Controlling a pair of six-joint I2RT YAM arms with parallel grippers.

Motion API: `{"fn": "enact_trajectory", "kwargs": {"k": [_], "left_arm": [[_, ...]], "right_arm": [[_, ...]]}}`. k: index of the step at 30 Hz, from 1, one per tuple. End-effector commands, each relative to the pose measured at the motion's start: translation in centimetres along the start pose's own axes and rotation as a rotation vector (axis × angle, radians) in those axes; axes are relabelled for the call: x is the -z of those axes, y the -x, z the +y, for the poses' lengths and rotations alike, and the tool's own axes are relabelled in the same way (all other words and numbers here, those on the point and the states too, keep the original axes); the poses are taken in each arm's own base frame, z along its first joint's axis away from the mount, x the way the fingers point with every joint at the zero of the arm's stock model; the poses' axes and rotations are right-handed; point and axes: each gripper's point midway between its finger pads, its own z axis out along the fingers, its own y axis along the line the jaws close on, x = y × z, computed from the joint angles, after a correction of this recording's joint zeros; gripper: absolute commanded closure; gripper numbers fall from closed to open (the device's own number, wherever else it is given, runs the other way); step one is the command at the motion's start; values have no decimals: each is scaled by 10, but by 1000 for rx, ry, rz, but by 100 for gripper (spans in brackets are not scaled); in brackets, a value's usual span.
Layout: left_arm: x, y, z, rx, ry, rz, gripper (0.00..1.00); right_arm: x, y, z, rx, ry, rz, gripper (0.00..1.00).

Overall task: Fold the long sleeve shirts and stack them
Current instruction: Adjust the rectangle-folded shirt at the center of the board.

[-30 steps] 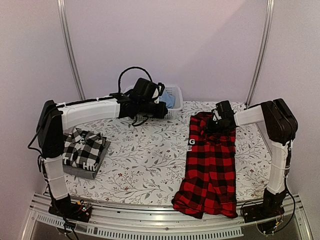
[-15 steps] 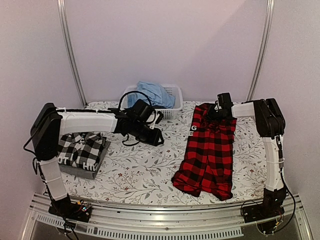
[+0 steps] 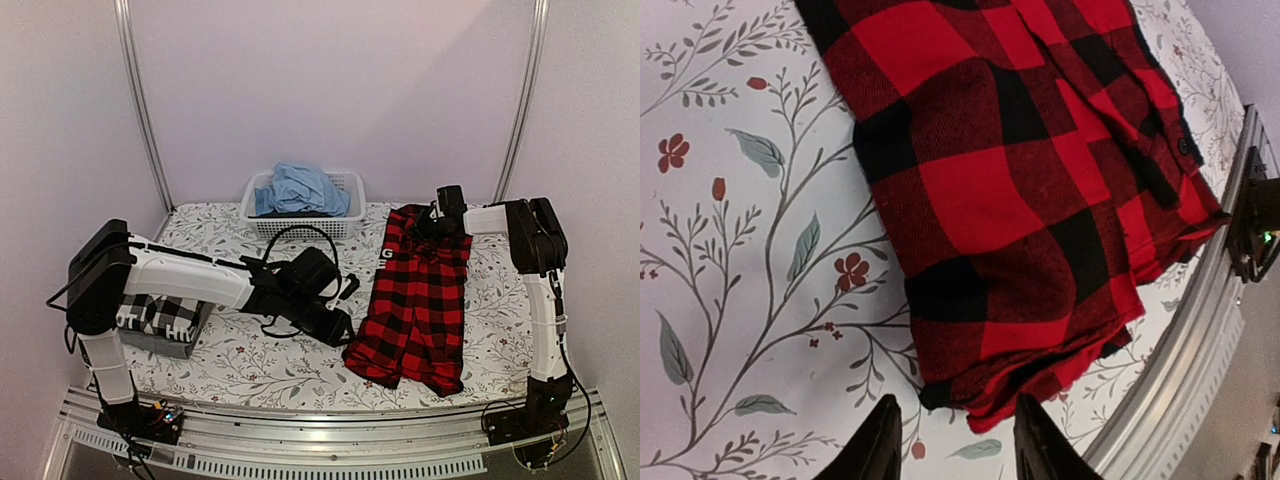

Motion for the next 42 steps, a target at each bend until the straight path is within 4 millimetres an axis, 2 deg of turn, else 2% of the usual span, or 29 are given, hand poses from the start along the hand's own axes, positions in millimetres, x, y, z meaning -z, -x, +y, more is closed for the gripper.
{"fn": "enact_trajectory", "kwargs": {"k": [1,7,14,17,24,30,34,42], "left_arm": [[-18,-7,8,35,40,3,62],[-31,-20,8,28,62,40,61],[-35,-28,-7,28,-5,70,64],[-33,-31,-12,32,-23,85,71],[-27,-36,-22,31,-53,104,100],[-10,-35,-31,31,-53,97,100],[-1,-49,-28,48,-47,119,100],[-15,-82,-22,65,-49,200,100]], "right_arm": [[-9,-7,-7,-26,3,31,100],[-9,-6,-2,-25,20,36,100],[-9,-5,-3,-28,21,35,100],[-8,-3,-3,-28,21,27,100],[-10,-4,-7,-43,19,27,100],[-12,0,-7,-50,25,4,100],[-11,7,-8,-64,27,-11,100],[-14,8,-9,-84,41,-12,100]]}}
